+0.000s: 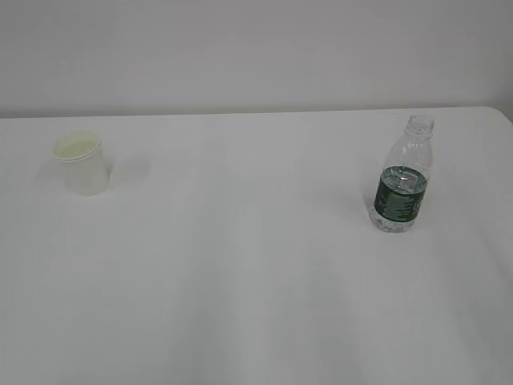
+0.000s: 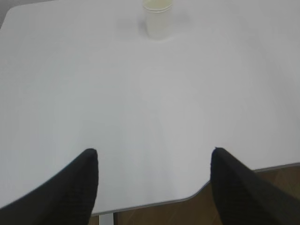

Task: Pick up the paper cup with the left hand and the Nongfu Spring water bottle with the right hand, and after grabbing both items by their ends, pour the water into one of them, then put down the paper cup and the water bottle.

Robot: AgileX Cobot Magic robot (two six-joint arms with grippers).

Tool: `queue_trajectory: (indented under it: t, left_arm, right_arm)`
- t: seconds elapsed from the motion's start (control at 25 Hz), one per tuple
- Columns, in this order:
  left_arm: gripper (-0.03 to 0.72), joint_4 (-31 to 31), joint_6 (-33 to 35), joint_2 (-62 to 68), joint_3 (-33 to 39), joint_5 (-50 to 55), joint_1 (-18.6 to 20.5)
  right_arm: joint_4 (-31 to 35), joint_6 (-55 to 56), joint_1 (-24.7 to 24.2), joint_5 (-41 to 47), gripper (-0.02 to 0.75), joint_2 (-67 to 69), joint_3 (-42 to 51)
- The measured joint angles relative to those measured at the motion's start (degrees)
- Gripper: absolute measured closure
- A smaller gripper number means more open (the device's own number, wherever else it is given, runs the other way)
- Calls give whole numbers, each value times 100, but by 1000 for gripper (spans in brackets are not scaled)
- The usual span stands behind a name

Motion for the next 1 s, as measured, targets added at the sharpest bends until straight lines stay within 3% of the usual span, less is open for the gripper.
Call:
queue_trajectory:
  t: [1.0]
  left_arm:
    - [175, -35, 0, 0, 423, -892, 0]
  right_arm:
    - [0, 0, 0, 54, 246, 0, 0]
